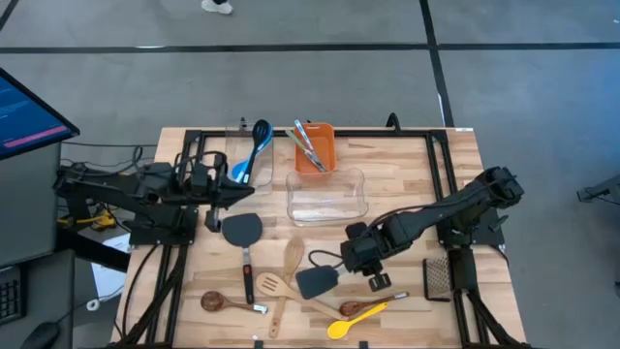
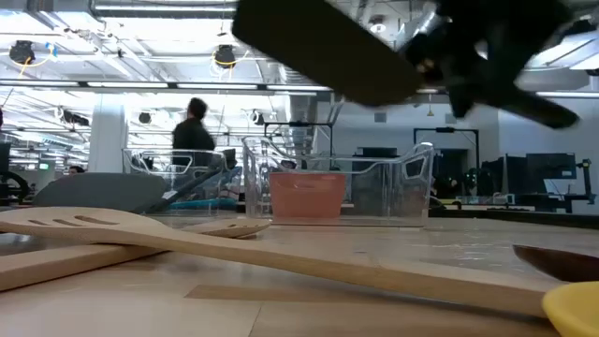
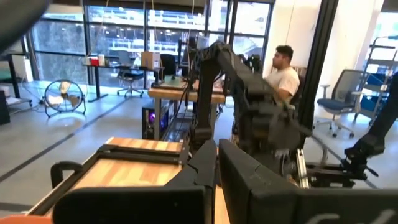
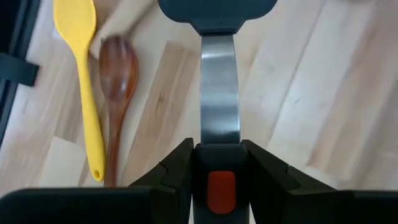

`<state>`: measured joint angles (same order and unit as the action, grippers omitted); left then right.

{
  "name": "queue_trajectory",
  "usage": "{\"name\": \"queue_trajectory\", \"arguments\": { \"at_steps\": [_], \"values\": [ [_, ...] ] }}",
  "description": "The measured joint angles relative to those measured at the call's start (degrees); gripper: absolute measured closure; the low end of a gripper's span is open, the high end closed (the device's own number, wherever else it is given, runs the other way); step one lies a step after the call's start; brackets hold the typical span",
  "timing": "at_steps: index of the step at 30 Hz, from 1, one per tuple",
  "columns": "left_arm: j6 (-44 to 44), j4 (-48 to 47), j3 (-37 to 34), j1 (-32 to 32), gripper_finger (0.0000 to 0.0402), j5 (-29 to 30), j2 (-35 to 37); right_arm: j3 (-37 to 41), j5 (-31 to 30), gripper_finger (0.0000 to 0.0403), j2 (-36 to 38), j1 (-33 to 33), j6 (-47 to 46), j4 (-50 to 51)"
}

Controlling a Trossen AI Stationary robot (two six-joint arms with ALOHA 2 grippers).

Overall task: Pick & Place Kitchen Items
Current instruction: Put the black turner spatula into the bottom transparent bin

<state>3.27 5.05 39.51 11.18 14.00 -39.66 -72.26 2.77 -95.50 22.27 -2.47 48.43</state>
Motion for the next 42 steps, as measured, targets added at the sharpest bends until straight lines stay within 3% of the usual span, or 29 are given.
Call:
{"name": "queue_trajectory", "arguments": {
  "at_steps": [17, 42],
  "values": [
    [0.0, -3.29, 0.0, 0.0, 0.0399, -0.26, 1.31, -19.67, -3.29, 0.0298, 0.04, -10.06, 14.62, 3.79],
    [0.0, -3.69, 0.01, 0.0, 0.0399, 0.05, 1.31, -27.7, -3.37, 0.0298, 0.11, -25.17, 18.37, 2.2]
  ]
}}
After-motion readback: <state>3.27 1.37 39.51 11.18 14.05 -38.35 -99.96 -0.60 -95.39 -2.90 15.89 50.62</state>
